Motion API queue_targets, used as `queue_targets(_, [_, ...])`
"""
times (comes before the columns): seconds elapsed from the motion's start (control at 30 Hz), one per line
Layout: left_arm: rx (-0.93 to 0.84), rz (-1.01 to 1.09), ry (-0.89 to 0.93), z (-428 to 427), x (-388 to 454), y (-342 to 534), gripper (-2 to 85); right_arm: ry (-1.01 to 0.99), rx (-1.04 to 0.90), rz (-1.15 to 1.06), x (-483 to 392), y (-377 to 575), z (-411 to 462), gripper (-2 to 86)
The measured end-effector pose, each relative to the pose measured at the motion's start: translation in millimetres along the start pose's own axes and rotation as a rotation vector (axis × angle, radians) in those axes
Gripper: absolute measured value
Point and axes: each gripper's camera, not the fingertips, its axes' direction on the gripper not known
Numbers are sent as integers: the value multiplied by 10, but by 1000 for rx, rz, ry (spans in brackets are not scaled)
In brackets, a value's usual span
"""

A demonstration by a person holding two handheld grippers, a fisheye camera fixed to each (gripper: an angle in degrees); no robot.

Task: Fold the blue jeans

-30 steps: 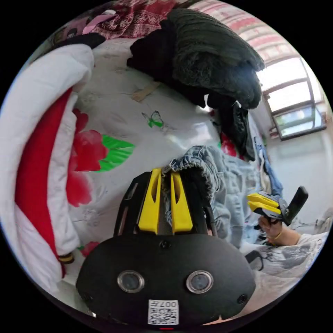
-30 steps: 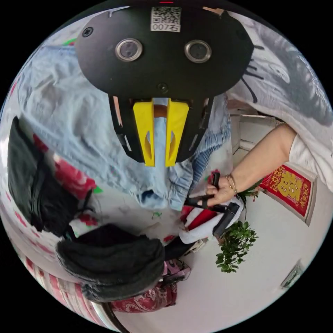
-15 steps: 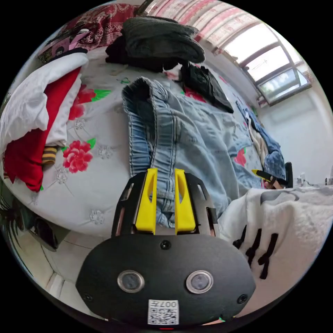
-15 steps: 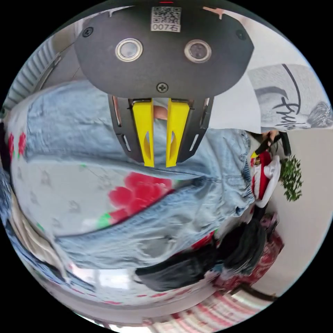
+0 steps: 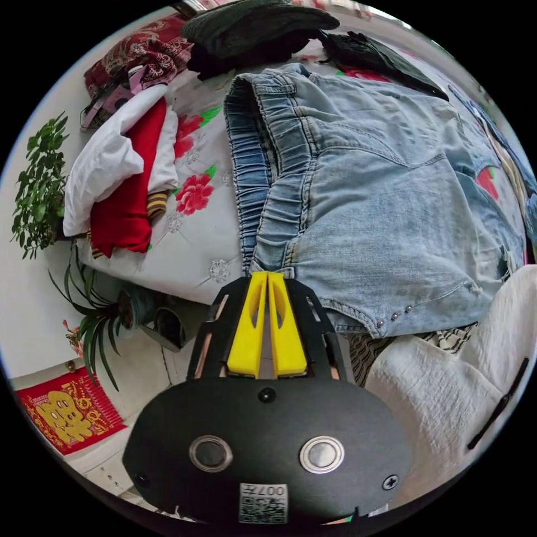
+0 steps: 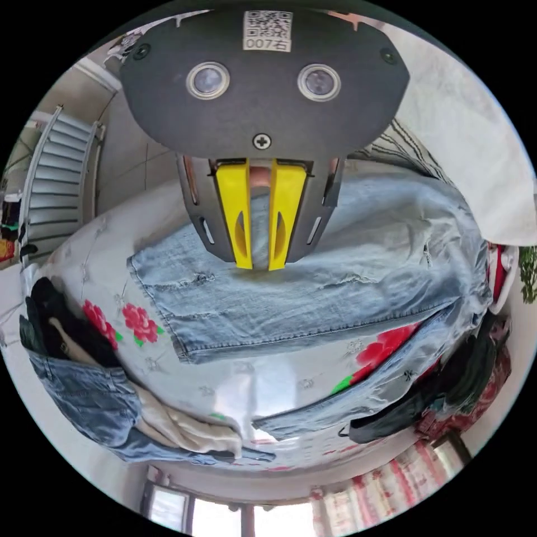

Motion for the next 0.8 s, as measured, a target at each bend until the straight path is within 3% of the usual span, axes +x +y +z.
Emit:
queue_targets(0.2, [-92,-20,-75,8,261,-292,-10,-114,-80,-98,6,-520,-126,19])
queue_targets(0.33, [-12,53,-85,-13,356,79,-10,-132,-127,-88,22,-429,-300,6])
queue_targets(0.47, [61,-110,86,-11,41,510,-10,-150,-110,-49,52,-185,-546,2])
queue_targets(0.57, [136,-342,81,-121,-316,740,-10,-108,10,-38,-25,-344,-918,7])
queue_targets(0.63, [215,-385,110,-262,-454,765,-9,-164,66,-61,-122,-594,-1120,15])
queue_targets(0.8, [334,-199,98,-587,-393,204,-6,-236,140,-200,-854,-1732,-1382,47])
